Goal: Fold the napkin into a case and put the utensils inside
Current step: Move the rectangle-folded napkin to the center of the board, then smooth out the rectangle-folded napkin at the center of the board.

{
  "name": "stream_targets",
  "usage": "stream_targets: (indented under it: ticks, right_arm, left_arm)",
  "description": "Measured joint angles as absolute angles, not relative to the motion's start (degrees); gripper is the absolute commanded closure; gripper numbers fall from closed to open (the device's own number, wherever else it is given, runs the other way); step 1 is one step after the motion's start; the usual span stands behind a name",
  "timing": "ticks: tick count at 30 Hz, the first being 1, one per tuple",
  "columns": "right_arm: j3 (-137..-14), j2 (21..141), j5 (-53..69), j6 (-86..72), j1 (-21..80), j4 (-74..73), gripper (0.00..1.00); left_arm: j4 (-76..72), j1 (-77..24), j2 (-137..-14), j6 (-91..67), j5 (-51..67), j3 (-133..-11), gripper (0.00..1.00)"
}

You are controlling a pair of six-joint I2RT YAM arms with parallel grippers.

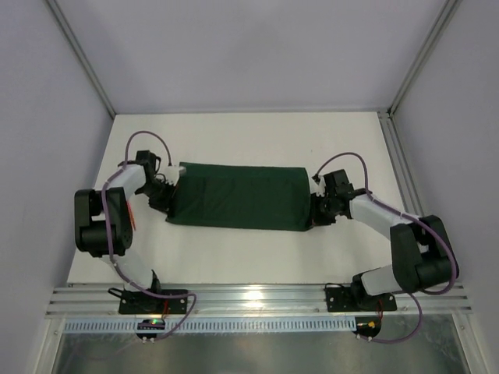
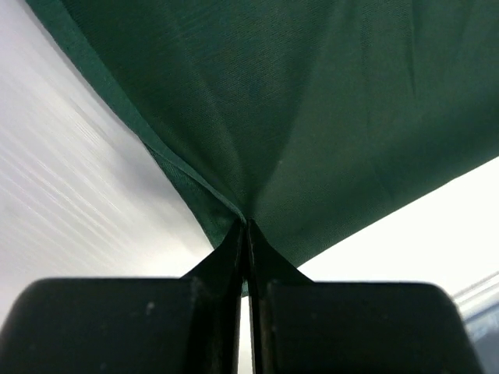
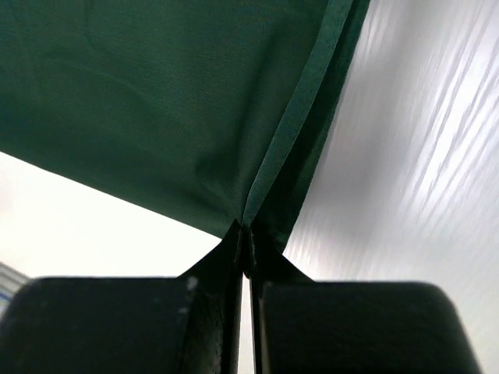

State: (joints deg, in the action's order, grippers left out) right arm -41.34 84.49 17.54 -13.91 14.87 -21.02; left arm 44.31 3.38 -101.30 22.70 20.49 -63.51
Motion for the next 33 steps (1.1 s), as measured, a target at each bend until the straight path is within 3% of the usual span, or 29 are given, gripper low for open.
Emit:
stream_targets:
  ticks: [1, 3, 4, 6, 7, 10, 13, 15, 17, 24, 33]
  right_arm:
    - [-39.70, 81.91, 17.82, -14.09, 14.87, -22.33, 0.94]
    - [-37.08, 77.21, 18.46, -14.66, 14.94, -24.49, 0.76]
    - [-35.73, 74.46, 18.79, -15.38, 14.98, -25.74, 0.63]
    - [-34.46, 70.83, 19.66, -16.32, 15.05, -27.90, 0.56]
    - [-34.37, 69.30, 20.36, -16.84, 15.05, -28.99, 0.48]
    - [-37.08, 66.63, 20.45, -17.61, 15.22, -32.10, 0.42]
    - [-44.03, 67.16, 17.89, -16.75, 15.11, -33.01, 0.43]
    - [-49.78, 69.67, 17.02, -14.74, 14.39, -32.12, 0.61]
    - [-54.96, 74.00, 16.84, -13.19, 13.34, -30.28, 0.74]
    - [-67.33, 95.68, 15.11, -6.20, 10.22, -27.00, 0.75]
    - [-68.27, 102.19, 13.61, -1.83, 10.15, -27.11, 0.72]
  left_arm:
    - [45.95, 3.38, -99.50, 23.55, 20.43, -61.82, 0.96]
    - [48.58, 3.38, -96.05, 25.36, 20.10, -58.67, 0.80]
    - [50.24, 3.38, -94.08, 26.48, 19.70, -57.01, 0.59]
    - [53.71, 3.44, -90.19, 28.12, 18.83, -54.24, 0.51]
    - [55.51, 3.49, -88.44, 28.86, 18.41, -53.41, 0.47]
    - [60.01, 4.05, -84.09, 29.76, 18.22, -54.04, 0.45]
    - [61.80, 5.19, -82.06, 28.84, 18.76, -60.36, 0.56]
    - [59.77, 5.63, -82.17, 27.86, 19.70, -65.06, 0.66]
    - [56.88, 5.76, -84.33, 26.02, 21.67, -69.84, 0.69]
    - [49.67, 5.67, -104.12, 21.80, 25.39, -80.71, 0.66]
    - [46.39, 3.29, -116.38, 20.78, 23.77, -84.42, 0.64]
